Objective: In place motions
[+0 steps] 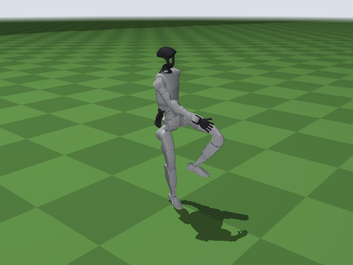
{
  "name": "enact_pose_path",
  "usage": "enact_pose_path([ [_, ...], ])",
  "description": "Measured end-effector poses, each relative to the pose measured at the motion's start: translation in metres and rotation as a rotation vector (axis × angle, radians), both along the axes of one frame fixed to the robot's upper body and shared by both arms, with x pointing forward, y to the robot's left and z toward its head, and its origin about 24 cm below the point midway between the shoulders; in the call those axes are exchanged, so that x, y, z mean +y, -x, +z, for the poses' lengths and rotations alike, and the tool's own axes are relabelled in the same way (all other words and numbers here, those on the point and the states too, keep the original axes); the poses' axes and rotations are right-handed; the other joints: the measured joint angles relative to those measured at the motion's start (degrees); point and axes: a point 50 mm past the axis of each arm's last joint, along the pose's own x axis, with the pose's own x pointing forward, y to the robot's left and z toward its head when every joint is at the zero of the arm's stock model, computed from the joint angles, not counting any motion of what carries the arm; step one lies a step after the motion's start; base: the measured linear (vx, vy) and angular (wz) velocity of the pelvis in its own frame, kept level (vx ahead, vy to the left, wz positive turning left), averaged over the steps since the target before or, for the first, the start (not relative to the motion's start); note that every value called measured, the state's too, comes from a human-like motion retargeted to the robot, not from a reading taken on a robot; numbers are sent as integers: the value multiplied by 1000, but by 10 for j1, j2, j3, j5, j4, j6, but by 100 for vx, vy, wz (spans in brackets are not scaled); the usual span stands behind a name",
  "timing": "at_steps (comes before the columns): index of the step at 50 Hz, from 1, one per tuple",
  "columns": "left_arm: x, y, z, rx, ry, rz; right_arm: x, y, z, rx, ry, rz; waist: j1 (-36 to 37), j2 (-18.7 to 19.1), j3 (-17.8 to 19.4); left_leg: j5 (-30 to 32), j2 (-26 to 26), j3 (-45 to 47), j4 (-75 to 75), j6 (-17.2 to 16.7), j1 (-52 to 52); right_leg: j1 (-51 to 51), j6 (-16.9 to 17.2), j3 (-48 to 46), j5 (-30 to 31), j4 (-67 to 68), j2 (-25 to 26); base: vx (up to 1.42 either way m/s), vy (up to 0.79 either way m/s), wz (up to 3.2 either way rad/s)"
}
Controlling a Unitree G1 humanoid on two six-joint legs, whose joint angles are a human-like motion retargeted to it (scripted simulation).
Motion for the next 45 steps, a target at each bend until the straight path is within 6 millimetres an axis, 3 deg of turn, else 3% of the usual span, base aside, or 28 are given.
enact_pose_path([
  [3,-6,13,5,37,-22,38,8,-10,15,-86,-15,37,4,-15,0,-1,6,49,-9,0,16,-14,7,11,0,13,-17,4,15,-11],
  [5,-9,18,7,73,-7,34,11,-1,4,-54,21,71,-25,-8,-21,2,2,61,-30,-1,42,-11,17,8,-4,10,-7,12,23,95],
  [8,-1,13,4,77,-27,-23,9,44,-42,103,38,62,-88,23,-65,33,-25,40,-107,-16,113,22,40,-28,-10,-11,25,15,31,134],
  [10,3,-6,-4,16,-12,-91,-6,92,-83,278,66,16,-122,45,-93,67,-60,16,-218,-64,197,36,51,-54,-21,-15,40,21,23,116],
  [11,2,-20,-9,-26,11,-129,-19,128,-106,406,108,-23,-136,48,-103,78,-93,22,-308,-88,264,41,56,-65,-26,-8,37,27,19,102],
  [13,2,-47,-17,-116,39,-214,-45,218,-142,704,210,-120,-171,51,-117,125,-177,7,-531,-124,415,54,60,-81,-32,13,34,34,18,95],
  [15,5,-82,-26,-226,32,-314,-67,314,-154,1025,320,-237,-186,68,-109,79,-249,-55,-812,-186,581,65,36,-104,-9,63,59,29,9,28],
  [17,3,-127,-33,-368,37,-421,-95,389,-142,1284,448,-363,-216,104,-113,0,-226,41,-964,-174,689,-4,-13,-165,115,224,47,1,15,47],
  [18,1,-159,-34,-467,46,-470,-110,413,-132,1371,521,-433,-250,110,-117,2,-207,80,-1003,-184,687,-106,-32,-162,177,371,1,-25,20,125],
  [20,6,-214,-30,-642,28,-585,-133,464,-110,1501,660,-622,-324,134,-110,4,-208,-40,-1004,-161,629,-285,-40,-75,217,584,37,-34,20,149],
  [22,19,-282,-15,-819,-9,-758,-155,498,-87,1588,708,-856,-371,139,-69,7,-223,-55,-1003,-133,617,-395,-70,-83,132,770,-46,-48,30,129],
  [23,30,-316,-2,-900,-39,-857,-159,506,-80,1635,688,-947,-403,146,-38,7,-209,-36,-1002,-126,620,-439,-65,-86,127,832,-65,-58,26,147],
  [25,37,-361,17,-995,-120,-1041,-157,518,-71,1711,663,-1127,-440,152,6,16,-208,-74,-993,-104,609,-517,-51,-75,138,915,-77,-40,26,109],
  [27,39,-386,30,-1036,-248,-1165,-151,531,-67,1695,667,-1293,-450,154,18,31,-210,-88,-997,-92,607,-569,-41,-73,125,949,-76,1,16,52],
  [30,40,-402,39,-1075,-394,-1270,-143,544,-66,1607,586,-1404,-455,164,-9,37,-198,-81,-1002,-92,594,-585,-34,-100,109,928,-86,22,-9,24],
  [34,36,-383,27,-1027,-351,-1381,-131,532,-77,1624,508,-1371,-401,136,-44,36,-214,-42,-1026,-120,615,-491,-53,-95,87,842,-88,16,-22,-69],
  [37,34,-337,1,-906,-251,-1333,-124,498,-96,1628,455,-1174,-372,127,-72,33,-210,10,-1037,-149,628,-349,-47,-102,93,692,-50,19,-24,-70],
  [39,31,-280,-20,-782,-132,-1233,-119,465,-110,1613,423,-972,-361,131,-95,26,-203,29,-1029,-160,628,-229,-35,-109,103,525,0,21,-16,-57],
  [41,24,-201,-35,-608,31,-1091,-111,429,-123,1567,403,-766,-346,132,-115,24,-206,38,-1004,-157,629,-97,-2,-74,125,303,71,24,-16,-59],
  [42,19,-159,-35,-511,116,-1009,-106,408,-129,1523,394,-670,-337,127,-122,35,-214,40,-978,-151,625,-29,19,-66,106,189,93,23,-24,-47],
  [43,16,-118,-31,-414,194,-920,-99,384,-135,1461,383,-578,-332,113,-126,62,-225,45,-936,-144,614,33,36,-95,21,96,87,6,-19,-35],
  [45,16,-63,-19,-256,258,-749,-77,316,-146,1281,329,-387,-321,55,-114,163,-211,104,-730,-123,541,84,32,-145,-29,-15,32,-31,-8,-51],
])
